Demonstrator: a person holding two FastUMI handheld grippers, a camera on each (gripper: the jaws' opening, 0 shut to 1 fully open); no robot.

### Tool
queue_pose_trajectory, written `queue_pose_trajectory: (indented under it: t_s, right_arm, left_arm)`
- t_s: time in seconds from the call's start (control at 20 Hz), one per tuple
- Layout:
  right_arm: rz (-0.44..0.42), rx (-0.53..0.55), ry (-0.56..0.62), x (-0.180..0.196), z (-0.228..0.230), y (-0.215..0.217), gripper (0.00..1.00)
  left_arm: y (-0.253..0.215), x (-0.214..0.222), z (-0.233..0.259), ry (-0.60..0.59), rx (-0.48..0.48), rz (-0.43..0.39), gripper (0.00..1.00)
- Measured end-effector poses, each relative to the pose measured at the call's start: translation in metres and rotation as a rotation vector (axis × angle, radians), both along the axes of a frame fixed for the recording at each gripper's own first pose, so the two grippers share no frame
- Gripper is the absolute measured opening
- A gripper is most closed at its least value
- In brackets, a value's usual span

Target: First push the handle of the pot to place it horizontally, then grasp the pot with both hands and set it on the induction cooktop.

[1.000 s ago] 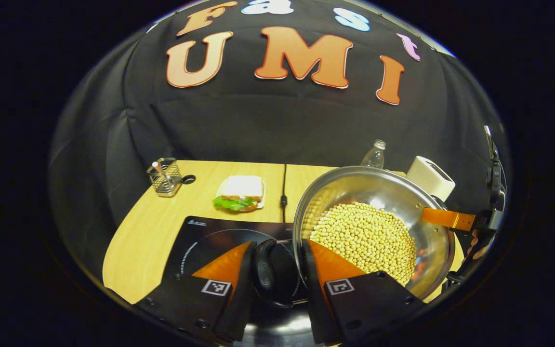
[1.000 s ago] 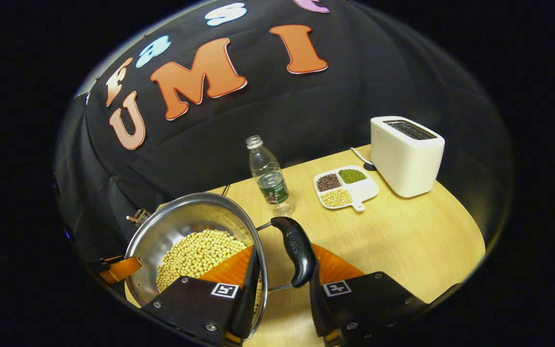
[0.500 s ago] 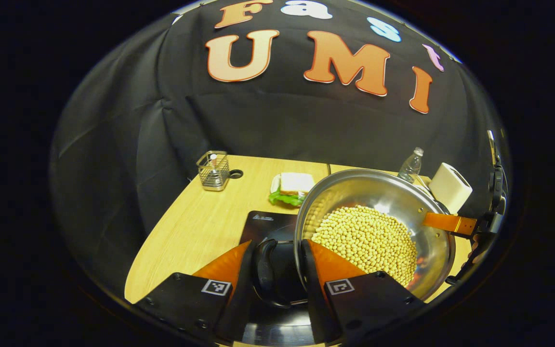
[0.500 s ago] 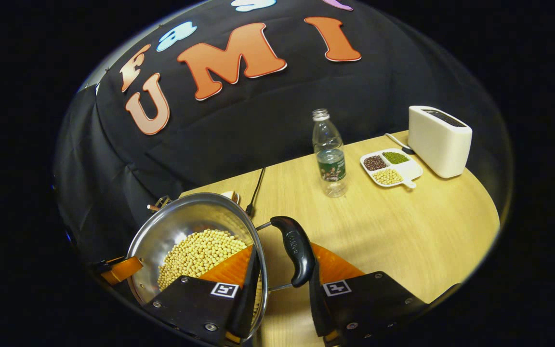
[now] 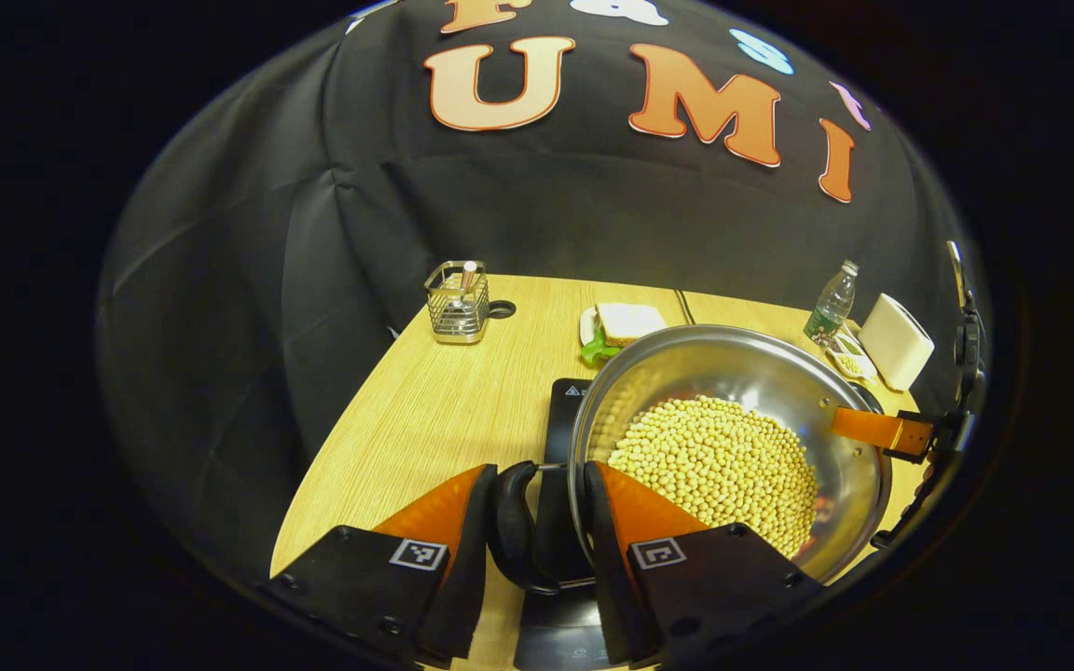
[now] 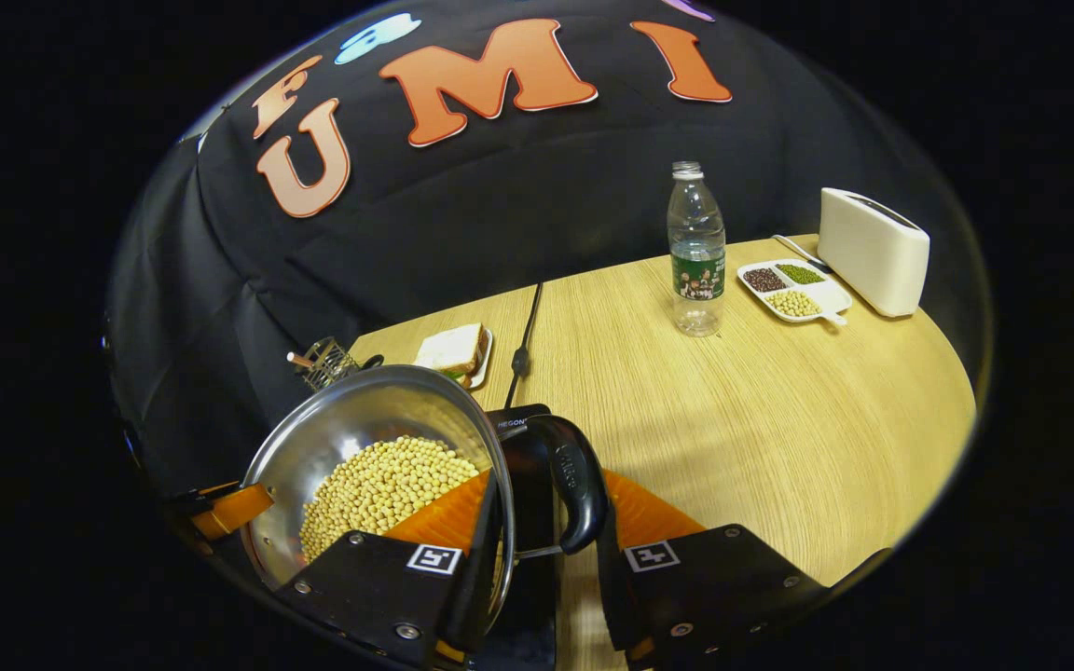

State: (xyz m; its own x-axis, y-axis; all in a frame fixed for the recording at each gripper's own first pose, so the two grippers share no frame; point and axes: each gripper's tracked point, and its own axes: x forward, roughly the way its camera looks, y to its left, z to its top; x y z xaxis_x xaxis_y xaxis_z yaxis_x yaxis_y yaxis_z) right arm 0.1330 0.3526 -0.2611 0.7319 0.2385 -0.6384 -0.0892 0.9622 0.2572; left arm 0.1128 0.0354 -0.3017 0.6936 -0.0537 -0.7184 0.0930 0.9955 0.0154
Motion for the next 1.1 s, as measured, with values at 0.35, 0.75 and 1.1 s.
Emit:
queue_pose_trajectory:
  t_s: [0.35,0.75,1.1]
  right_arm:
    - [-0.009,0.001,0.007,-0.005,-0.006,0.0,0.49]
    - [0.034,-0.003,-0.077,-0.006,0.02,-0.013,0.77]
    - [0.021,-0.053,-0.295,-0.003,0.118,-0.082,0.95]
  left_arm:
    - [0.004,0.003,-0.008,0.004,-0.014,-0.015,0.57]
    - [0.02,0.014,0.039,-0.161,0.147,-0.013,1.0]
    - [-0.014,0.013,0.154,-0.389,0.014,0.07,0.99]
